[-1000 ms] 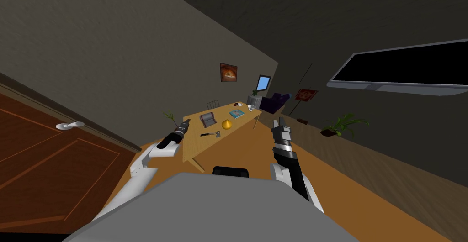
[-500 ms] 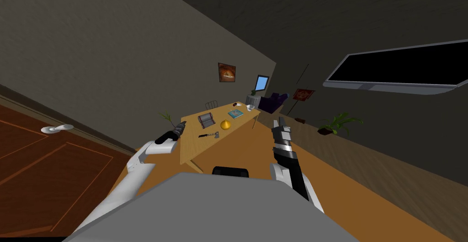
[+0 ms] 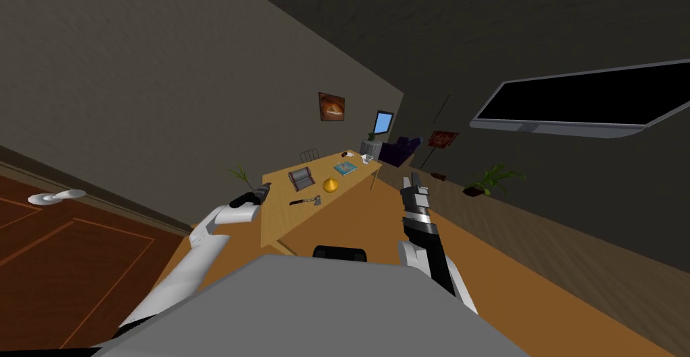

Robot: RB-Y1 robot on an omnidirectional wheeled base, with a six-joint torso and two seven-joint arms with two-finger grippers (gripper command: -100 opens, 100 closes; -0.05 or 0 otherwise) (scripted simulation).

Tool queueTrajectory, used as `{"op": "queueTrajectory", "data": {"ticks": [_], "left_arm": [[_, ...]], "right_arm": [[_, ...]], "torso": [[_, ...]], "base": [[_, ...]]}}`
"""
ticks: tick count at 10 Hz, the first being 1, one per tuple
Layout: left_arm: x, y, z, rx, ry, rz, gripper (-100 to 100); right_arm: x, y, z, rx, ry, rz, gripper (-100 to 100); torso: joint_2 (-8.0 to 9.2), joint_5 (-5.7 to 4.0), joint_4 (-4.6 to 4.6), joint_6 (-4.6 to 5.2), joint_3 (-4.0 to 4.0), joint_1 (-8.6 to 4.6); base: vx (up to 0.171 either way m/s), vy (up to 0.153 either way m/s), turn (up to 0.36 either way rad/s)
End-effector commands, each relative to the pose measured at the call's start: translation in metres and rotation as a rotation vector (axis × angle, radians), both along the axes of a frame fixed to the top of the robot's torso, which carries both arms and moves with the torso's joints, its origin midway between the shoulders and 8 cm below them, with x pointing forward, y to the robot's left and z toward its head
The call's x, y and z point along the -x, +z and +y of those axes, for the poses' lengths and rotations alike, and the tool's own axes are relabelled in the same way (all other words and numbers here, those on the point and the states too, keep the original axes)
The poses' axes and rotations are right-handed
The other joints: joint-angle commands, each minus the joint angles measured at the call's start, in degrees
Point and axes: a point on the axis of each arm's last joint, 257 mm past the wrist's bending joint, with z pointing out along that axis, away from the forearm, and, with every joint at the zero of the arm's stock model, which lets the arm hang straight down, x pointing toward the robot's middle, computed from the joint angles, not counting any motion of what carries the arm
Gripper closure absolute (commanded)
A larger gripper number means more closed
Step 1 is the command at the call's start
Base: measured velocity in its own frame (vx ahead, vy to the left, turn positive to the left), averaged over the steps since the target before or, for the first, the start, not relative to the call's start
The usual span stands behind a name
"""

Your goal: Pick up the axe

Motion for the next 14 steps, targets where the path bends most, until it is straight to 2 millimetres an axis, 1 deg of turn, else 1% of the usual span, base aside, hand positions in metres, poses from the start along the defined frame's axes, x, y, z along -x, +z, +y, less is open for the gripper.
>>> {"op": "queueTrajectory", "data": {"ticks": [1, 2, 3, 4, 6, 7, 8, 9, 10, 11, 12, 13, 14], "left_arm": [[0.007, -0.014, 0.011, 0.017, 0.03, 0.044, -100], [0.01, -0.02, 0.022, 0.038, 0.061, 0.078, -100], [0.015, -0.028, 0.025, 0.045, 0.071, 0.096, -100], [0.019, -0.036, 0.034, 0.071, 0.102, 0.129, -100], [0.026, -0.048, 0.041, 0.106, 0.139, 0.177, -100], [0.032, -0.057, 0.044, 0.114, 0.151, 0.196, -100], [0.032, -0.059, 0.047, 0.143, 0.172, 0.218, -100], [0.04, -0.069, 0.05, 0.152, 0.186, 0.239, -100], [0.041, -0.074, 0.051, 0.185, 0.208, 0.264, -100], [0.05, -0.085, 0.053, 0.195, 0.223, 0.287, -100], [0.051, -0.09, 0.053, 0.23, 0.242, 0.31, -100], [0.06, -0.1, 0.055, 0.241, 0.257, 0.333, -100], [0.065, -0.109, 0.053, 0.281, 0.28, 0.364, -100]], "right_arm": [[0.0, 0.0, 0.0, 0.0, 0.0, 0.0, 0], [0.0, 0.0, 0.0, 0.0, 0.0, 0.0, 0], [0.0, 0.0, 0.0, 0.0, 0.0, 0.0, 0], [0.0, 0.0, 0.0, 0.0, 0.0, 0.0, 0], [0.0, 0.0, 0.0, 0.0, 0.0, 0.0, 0], [0.0, 0.0, 0.0, 0.0, 0.0, 0.0, 0], [0.0, 0.0, 0.0, 0.0, 0.0, 0.0, 0], [0.0, 0.0, 0.0, 0.0, 0.0, 0.0, 0], [0.0, 0.0, 0.0, 0.0, 0.0, 0.0, 0], [0.0, 0.0, 0.0, 0.0, 0.0, 0.0, 0], [0.0, 0.0, 0.0, 0.0, 0.0, 0.0, 0], [0.0, 0.0, 0.0, 0.0, 0.0, 0.0, 0], [0.0, 0.0, 0.0, 0.0, 0.0, 0.0, 0]], "torso": [[0.0, 0.0, 0.0, 0.0, 0.0, 0.0], [-0.01, 0.0, -0.01, -0.02, -0.01, 0.01], [-0.02, 0.0, -0.01, 0.0, -0.02, 0.01], [0.0, 0.0, -0.01, -0.03, -0.01, 0.03], [-0.04, 0.01, -0.02, -0.03, -0.03, 0.02], [-0.08, 0.0, -0.02, 0.0, -0.04, 0.02], [-0.05, 0.01, -0.02, -0.04, -0.04, 0.02], [-0.08, 0.0, -0.02, 0.0, -0.05, 0.01], [-0.04, 0.01, -0.02, -0.03, -0.03, 0.02], [-0.08, 0.0, -0.02, 0.0, -0.05, 0.0], [-0.05, 0.0, -0.02, -0.05, -0.04, 0.01], [-0.08, 0.0, -0.02, 0.0, -0.05, -0.01], [-0.07, 0.0, -0.02, -0.04, -0.05, 0.01]], "base": [[0.035, -0.009, -0.039], [0.039, -0.011, -0.088], [0.036, -0.003, -0.045], [0.053, -0.003, -0.098], [0.049, -0.005, -0.076], [0.05, -0.002, -0.054], [0.053, -0.006, -0.088], [0.043, -0.002, -0.061], [0.057, -0.008, -0.121], [0.049, -0.005, -0.056], [0.054, -0.01, -0.108], [0.052, -0.002, -0.057], [0.056, 0.009, -0.095]]}}
